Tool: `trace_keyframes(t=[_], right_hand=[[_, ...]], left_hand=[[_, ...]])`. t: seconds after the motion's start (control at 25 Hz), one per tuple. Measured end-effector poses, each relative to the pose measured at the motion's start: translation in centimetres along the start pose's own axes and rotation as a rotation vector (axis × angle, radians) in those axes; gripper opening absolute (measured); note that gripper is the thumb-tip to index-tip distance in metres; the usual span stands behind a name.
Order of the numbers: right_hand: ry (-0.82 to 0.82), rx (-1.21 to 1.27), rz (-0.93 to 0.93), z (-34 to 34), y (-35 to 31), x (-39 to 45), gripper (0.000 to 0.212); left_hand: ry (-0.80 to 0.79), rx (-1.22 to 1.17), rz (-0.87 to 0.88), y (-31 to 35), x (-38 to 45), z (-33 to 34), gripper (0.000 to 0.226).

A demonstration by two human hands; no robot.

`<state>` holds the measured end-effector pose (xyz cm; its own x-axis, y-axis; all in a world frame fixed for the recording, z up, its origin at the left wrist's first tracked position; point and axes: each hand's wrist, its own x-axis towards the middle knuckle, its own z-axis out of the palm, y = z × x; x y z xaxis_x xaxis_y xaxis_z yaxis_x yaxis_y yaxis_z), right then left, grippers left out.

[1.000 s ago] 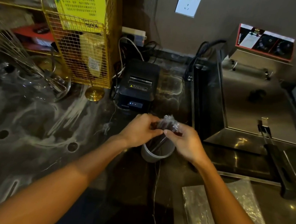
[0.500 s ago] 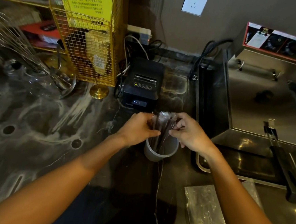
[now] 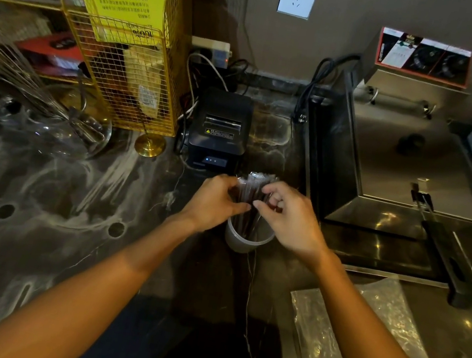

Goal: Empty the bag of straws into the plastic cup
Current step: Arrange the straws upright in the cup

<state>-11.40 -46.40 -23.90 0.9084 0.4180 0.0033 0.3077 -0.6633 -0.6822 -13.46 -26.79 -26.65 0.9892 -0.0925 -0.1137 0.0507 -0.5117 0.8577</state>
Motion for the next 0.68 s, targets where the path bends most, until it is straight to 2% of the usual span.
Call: trace_keyframes(t=[0.2,0.32,0.44,0.68], right_hand=[[0.086,0.011,-0.069,-0.4,-0.6,0.9,0.006],[0.047,-0.016,-0.028,-0.5,-1.3,0.9,0.013],[0.023,-0.007,-0.069,-0.1,-1.6,0.9,0.009],[-0.066,-0.013,-0.061,-0.2,-1.2,0.1,0.015]], left_hand=[[0.056,0.022,-0.02,-0.5,-0.3,-0.6,0.031],[0.069,0.013,-0.018,-0.6,-0.7,-0.8,0.029],[0.059,-0.002,0.004,-0.5,-1.0,-0.5,0.023],[0.087,-0.018,0.04,-0.5,-1.2,0.3,0.023]])
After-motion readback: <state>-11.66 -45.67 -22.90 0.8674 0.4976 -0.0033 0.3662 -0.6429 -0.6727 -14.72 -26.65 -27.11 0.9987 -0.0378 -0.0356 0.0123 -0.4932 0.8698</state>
